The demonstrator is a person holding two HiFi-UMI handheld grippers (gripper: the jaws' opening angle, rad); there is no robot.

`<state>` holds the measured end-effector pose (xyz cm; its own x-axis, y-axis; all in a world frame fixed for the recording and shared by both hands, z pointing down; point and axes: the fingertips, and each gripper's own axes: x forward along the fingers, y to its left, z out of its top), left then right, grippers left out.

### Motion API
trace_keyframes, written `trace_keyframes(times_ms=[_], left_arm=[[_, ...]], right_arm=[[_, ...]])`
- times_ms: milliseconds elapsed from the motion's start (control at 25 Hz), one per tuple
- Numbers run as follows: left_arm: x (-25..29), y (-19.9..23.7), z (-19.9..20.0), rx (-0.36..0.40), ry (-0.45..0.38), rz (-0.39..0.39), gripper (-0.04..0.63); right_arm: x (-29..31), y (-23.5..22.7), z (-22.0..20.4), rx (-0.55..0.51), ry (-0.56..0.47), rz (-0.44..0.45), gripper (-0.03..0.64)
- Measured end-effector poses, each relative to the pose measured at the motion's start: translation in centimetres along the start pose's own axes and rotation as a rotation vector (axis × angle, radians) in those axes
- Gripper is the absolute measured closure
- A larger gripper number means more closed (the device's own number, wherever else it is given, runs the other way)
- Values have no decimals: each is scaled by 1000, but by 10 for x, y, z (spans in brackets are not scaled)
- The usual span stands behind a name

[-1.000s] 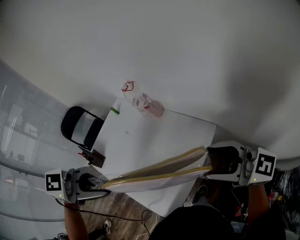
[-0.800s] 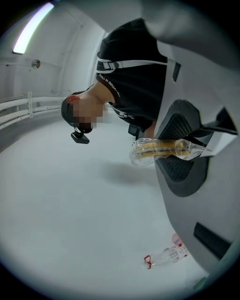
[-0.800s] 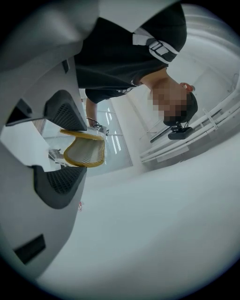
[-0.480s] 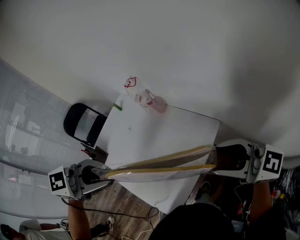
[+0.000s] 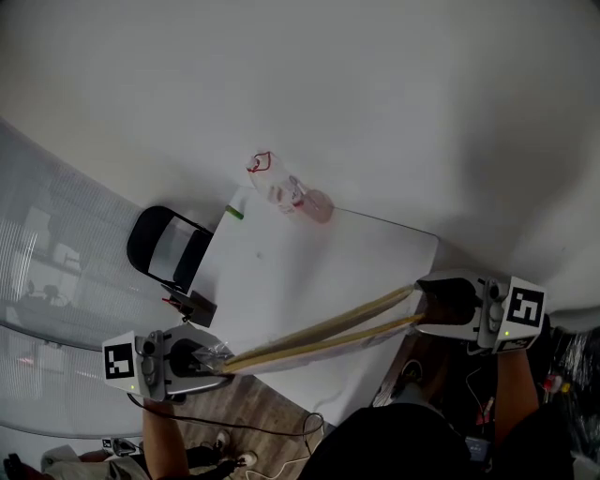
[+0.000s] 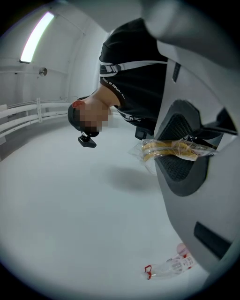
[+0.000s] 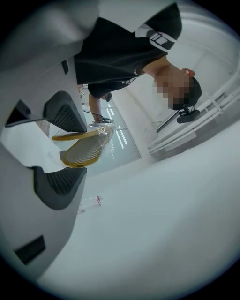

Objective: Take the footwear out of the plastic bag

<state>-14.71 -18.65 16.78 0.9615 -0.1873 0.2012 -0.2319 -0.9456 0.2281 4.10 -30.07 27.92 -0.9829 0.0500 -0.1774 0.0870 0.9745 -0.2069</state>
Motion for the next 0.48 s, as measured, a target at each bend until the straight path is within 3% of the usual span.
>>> trace_keyframes(times_ms=[120,240,320,480], left_arm=[[-2,1,-1,-6,-8,-16,499],[-17,21,-9,-14,-32,21,499],[-25,31,-11,-12,-53,76,499],[-26,47,-19,27,-79,185,498]], right_arm=[[4,-1,-14,69,-34,80,390],[11,-5,-31,113,-63,167,391],[8,3,-32,102,-81,212,399],[13,24,-35,13,-43,211,451]])
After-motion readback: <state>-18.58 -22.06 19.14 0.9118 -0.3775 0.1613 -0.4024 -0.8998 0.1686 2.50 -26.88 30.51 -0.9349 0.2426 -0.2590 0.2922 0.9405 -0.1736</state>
